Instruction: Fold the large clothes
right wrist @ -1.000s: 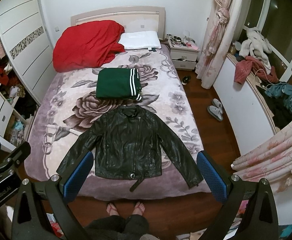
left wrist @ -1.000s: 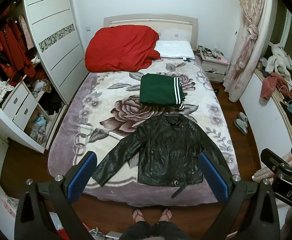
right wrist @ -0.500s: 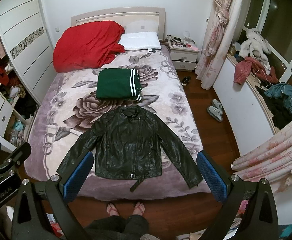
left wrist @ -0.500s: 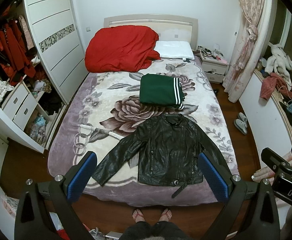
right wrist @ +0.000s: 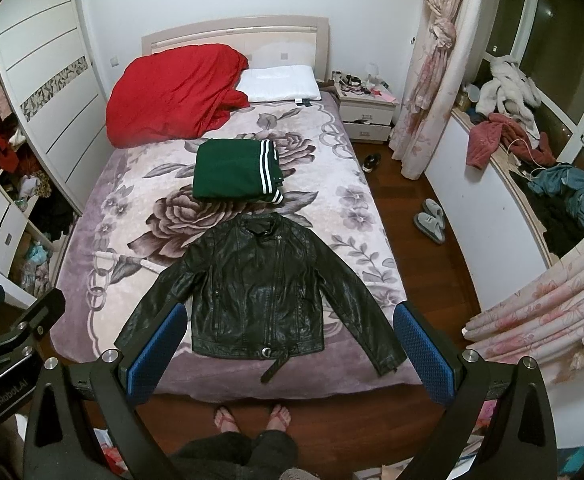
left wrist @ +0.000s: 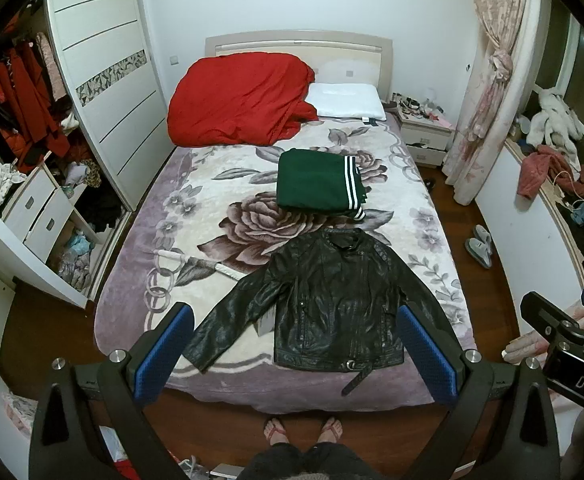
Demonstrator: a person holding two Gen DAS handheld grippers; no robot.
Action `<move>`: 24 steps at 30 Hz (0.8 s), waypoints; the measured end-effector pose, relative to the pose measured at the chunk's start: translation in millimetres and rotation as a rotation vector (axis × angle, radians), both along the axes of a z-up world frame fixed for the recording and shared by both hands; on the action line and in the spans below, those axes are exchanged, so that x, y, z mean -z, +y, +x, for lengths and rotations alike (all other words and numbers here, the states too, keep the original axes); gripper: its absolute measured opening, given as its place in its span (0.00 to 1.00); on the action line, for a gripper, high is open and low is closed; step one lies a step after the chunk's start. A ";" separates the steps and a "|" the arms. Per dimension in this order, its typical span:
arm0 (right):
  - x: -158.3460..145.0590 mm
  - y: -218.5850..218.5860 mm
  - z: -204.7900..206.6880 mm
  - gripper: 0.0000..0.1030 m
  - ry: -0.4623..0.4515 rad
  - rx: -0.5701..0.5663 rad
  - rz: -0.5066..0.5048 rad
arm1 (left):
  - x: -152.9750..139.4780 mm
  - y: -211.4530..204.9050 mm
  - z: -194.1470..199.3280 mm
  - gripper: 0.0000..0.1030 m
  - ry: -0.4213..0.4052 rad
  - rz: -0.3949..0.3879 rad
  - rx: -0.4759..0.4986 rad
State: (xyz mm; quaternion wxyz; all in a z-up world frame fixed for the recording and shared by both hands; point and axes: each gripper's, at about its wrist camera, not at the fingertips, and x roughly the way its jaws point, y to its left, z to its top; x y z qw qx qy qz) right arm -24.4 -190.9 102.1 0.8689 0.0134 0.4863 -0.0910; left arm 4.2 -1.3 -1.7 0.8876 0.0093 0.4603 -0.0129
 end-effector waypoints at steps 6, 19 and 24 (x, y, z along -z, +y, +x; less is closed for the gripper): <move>0.0 0.6 -1.3 1.00 0.001 0.000 0.001 | 0.5 0.3 0.0 1.00 -0.001 0.000 0.001; 9.2 -13.0 20.9 1.00 0.027 0.087 0.096 | -13.1 3.8 64.0 1.00 -0.022 0.043 -0.002; 102.6 -70.5 47.9 1.00 0.085 0.302 0.192 | 57.0 -0.9 113.9 1.00 -0.029 0.146 -0.002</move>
